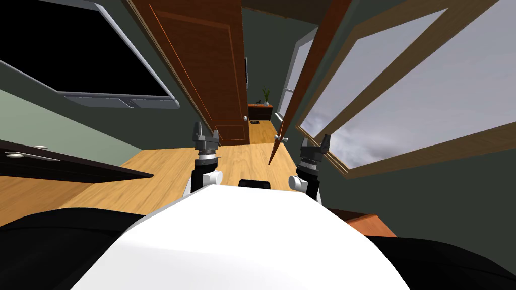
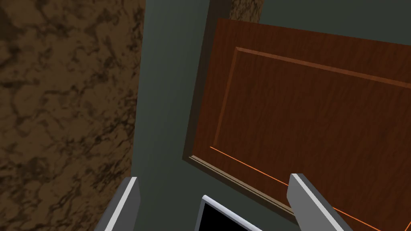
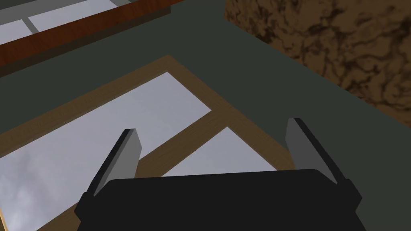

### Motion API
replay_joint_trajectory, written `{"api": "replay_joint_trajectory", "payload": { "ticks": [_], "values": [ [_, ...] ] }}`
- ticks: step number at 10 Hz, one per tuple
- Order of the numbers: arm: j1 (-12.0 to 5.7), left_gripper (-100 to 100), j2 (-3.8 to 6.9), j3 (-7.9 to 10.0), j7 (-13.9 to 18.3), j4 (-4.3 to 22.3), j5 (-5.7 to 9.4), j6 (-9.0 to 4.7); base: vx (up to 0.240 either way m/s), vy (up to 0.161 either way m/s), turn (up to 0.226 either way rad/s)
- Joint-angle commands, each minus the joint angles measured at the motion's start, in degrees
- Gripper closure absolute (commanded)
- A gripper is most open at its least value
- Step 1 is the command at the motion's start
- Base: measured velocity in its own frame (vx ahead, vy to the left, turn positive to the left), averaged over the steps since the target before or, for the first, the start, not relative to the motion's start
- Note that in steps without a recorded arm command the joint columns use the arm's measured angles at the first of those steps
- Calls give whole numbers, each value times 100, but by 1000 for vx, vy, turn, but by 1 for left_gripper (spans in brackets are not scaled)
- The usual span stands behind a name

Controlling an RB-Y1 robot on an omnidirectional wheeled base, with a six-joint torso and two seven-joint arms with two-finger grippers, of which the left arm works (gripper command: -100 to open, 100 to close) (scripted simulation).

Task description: Pull the door open

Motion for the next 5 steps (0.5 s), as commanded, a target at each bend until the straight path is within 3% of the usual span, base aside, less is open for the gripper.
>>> {"api": "replay_joint_trajectory", "payload": {
  "ticks": [1,5],
  "values": [
    [-87,-100,49,-11,113,199,59,-58,73,-8,10],
    [-357,-100,170,-44,464,818,240,-237,146,20,19]
  ]
}}
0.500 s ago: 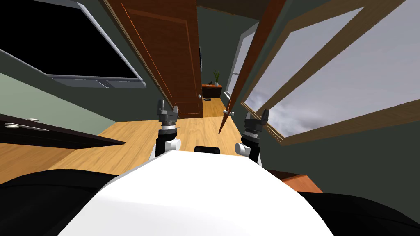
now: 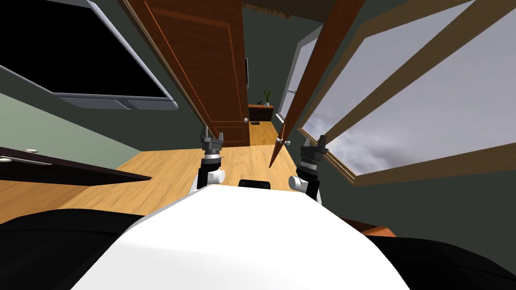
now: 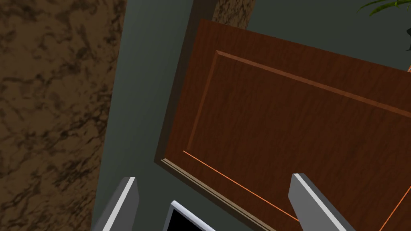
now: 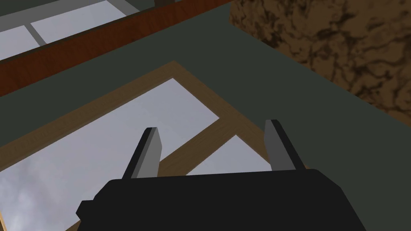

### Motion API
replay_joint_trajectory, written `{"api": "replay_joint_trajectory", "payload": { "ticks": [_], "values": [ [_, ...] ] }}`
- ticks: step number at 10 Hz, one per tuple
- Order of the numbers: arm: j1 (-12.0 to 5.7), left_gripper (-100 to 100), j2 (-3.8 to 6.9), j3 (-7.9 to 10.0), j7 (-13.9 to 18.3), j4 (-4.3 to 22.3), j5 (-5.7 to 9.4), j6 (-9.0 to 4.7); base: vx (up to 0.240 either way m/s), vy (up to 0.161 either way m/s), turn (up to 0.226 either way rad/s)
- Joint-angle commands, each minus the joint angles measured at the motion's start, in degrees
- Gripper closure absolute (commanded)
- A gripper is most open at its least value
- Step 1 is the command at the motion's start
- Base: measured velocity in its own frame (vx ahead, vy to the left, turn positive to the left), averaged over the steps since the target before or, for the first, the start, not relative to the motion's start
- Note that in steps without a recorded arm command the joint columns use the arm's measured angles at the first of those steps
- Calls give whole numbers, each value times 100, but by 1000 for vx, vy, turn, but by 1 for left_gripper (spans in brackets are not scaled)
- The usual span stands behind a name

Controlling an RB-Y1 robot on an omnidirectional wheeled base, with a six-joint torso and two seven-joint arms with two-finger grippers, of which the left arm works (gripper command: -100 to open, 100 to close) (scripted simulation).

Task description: Pull the door open

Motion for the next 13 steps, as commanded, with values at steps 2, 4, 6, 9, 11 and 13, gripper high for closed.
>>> {"api": "replay_joint_trajectory", "payload": {
  "ticks": [2,4,6,9,11,13],
  "values": [
    [-169,-100,59,-18,214,359,103,-94,129,4,12],
    [-282,-100,96,-32,360,618,179,-169,83,7,11],
    [-405,-100,134,-48,519,900,262,-250,95,13,13],
    [-603,-100,187,-72,774,1352,394,-381,91,12,14],
    [-746,-100,220,-90,959,1681,490,-476,92,-1,14],
    [-891,-100,251,-108,1146,2015,588,-572,100,11,16]
  ]
}}
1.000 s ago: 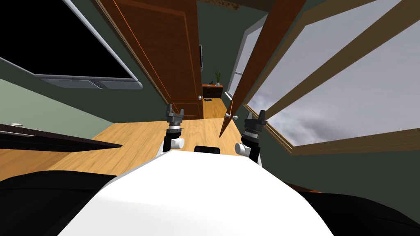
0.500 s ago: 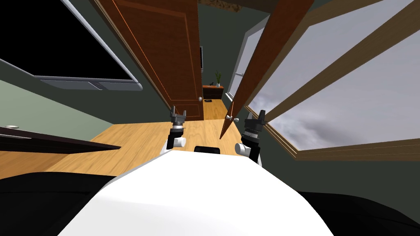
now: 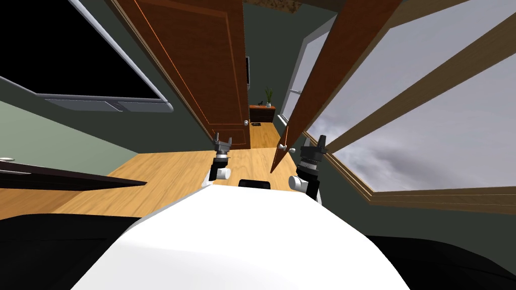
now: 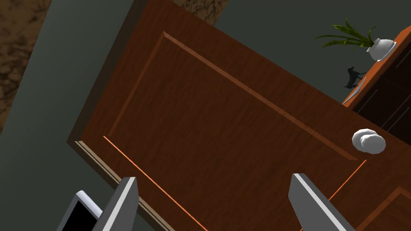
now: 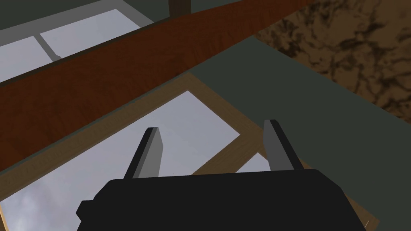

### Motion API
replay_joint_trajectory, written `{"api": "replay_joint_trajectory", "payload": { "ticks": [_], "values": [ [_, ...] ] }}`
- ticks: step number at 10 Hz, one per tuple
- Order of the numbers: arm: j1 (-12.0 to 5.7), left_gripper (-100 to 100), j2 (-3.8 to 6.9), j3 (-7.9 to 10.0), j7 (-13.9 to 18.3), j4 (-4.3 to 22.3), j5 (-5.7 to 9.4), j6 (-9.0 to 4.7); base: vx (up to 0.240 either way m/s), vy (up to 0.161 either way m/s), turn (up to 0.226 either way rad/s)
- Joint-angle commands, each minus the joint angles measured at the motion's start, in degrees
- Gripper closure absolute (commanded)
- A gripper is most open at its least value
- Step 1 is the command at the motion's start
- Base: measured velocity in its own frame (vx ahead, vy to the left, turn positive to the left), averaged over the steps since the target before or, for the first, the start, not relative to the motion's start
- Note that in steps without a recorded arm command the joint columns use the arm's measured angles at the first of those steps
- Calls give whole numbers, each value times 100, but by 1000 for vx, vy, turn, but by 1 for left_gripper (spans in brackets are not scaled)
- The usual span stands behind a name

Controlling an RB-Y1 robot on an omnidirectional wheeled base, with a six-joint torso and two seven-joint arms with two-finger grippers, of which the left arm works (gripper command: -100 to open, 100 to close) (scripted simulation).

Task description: Pull the door open

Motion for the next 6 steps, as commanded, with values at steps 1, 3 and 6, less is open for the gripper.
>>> {"api": "replay_joint_trajectory", "payload": {
  "ticks": [1,3,6],
  "values": [
    [-135,-100,23,-12,176,286,86,-98,114,18,15],
    [-215,-100,35,-22,277,495,139,-151,73,9,9],
    [-454,-100,70,-51,585,990,299,-309,74,13,12]
  ]
}}
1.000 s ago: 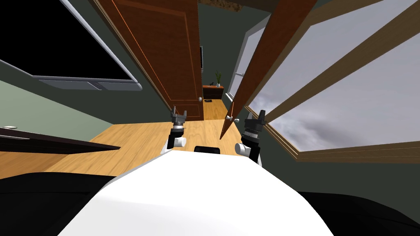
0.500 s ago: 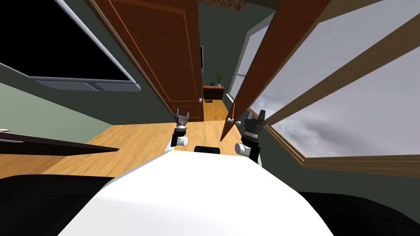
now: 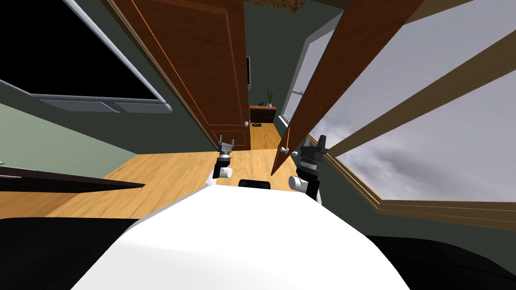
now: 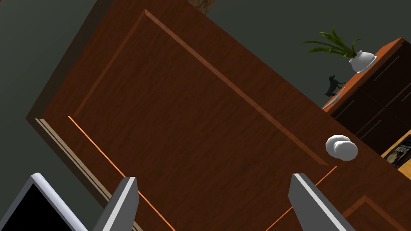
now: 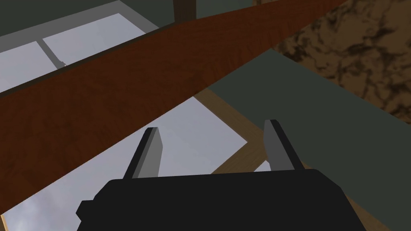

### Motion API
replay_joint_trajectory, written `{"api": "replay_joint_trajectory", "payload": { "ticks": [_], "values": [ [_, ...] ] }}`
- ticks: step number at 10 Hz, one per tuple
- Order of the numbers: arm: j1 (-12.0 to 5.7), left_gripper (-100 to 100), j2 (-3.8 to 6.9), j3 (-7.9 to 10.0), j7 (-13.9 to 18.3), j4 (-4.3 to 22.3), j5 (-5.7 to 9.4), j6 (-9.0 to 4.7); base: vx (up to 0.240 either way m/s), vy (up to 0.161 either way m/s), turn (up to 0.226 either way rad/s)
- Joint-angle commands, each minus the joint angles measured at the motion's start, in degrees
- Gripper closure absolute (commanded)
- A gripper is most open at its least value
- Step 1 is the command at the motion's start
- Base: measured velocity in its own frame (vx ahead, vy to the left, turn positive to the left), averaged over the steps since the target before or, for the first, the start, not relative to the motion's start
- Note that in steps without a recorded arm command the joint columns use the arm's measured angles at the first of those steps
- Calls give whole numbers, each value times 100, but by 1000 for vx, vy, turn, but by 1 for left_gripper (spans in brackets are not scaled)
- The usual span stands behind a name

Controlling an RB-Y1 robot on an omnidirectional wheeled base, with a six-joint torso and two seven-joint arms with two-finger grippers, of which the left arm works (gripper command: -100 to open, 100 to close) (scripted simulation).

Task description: Pull the door open

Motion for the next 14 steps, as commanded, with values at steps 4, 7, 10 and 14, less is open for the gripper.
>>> {"api": "replay_joint_trajectory", "payload": {
  "ticks": [4,7,10,14],
  "values": [
    [-305,-100,15,-46,393,747,198,-218,71,6,10],
    [-475,-100,26,-67,610,1136,311,-330,89,13,9],
    [-737,-100,30,-98,944,1734,485,-502,79,7,10],
    [-1085,-100,19,-140,1387,2472,718,-730,100,13,8]
  ]
}}
